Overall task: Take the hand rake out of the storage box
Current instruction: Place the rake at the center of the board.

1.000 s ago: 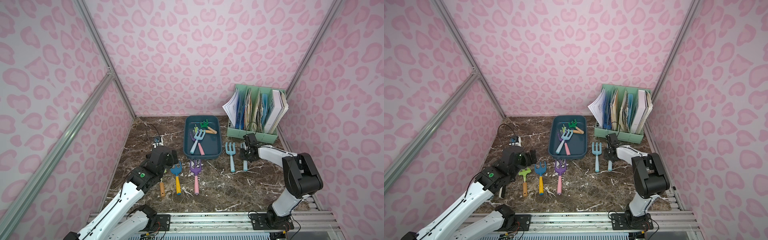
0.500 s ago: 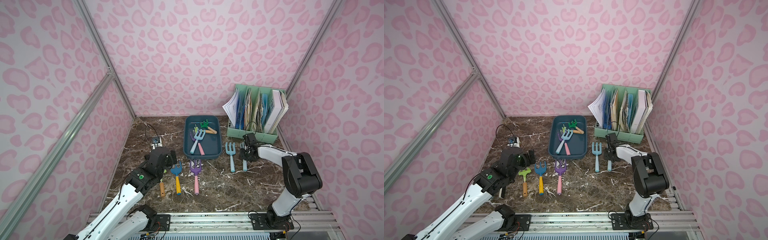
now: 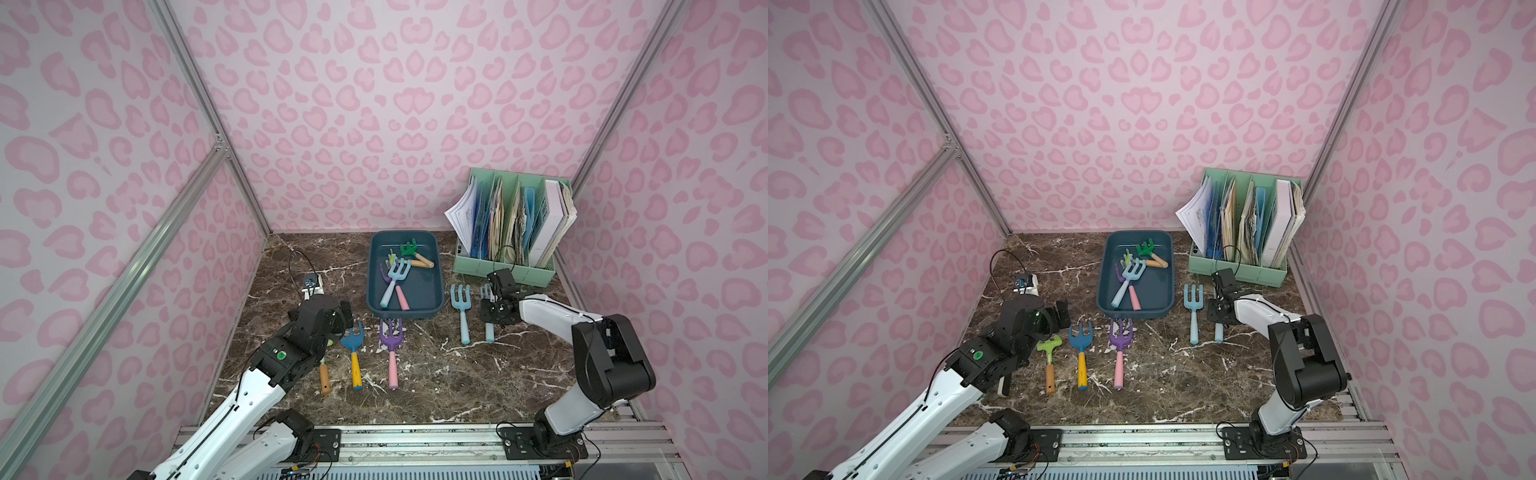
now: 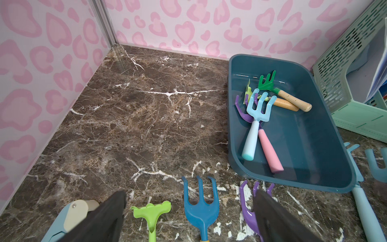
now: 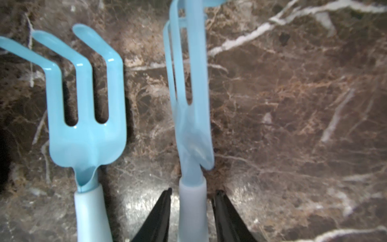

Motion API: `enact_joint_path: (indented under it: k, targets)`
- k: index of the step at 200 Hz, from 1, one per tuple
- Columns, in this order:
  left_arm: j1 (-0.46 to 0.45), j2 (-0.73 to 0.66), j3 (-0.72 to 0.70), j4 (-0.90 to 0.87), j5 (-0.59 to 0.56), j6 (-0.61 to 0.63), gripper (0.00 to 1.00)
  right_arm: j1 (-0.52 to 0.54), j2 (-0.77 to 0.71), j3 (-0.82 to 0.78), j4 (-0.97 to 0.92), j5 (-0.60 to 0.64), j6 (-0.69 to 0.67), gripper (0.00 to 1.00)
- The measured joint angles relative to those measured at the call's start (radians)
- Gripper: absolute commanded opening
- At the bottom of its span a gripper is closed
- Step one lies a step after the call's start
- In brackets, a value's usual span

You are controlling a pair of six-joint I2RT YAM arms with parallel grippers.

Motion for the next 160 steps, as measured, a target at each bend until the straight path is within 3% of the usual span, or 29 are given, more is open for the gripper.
enact_joint_path:
  k: [34,74,112,129,144,160]
  targets:
    - [-0.007,-0.012,0.0,0.0,-0.002,0.0,0.99,0.019,0.026,0.037,-0.036,0.092,0.028,0.07]
    - [-0.031,-0.056,-0.011,-0.001,-0.029,0.0,0.98,0.029,0.035,0.063,-0.097,0.182,0.043,0.05]
    - [-0.04,-0.063,-0.011,-0.003,-0.042,0.003,0.99,0.066,0.109,0.161,-0.22,0.357,0.069,0.04]
    - [-0.042,-0.065,-0.011,-0.011,-0.045,0.003,0.99,0.09,0.169,0.19,-0.256,0.421,0.074,0.06]
    - [-0.042,-0.068,-0.011,-0.011,-0.047,0.003,0.99,0.11,0.198,0.209,-0.271,0.461,0.077,0.22]
    - [-0.043,-0.067,-0.011,-0.011,-0.05,0.003,0.98,0.122,0.217,0.224,-0.28,0.483,0.079,0.3]
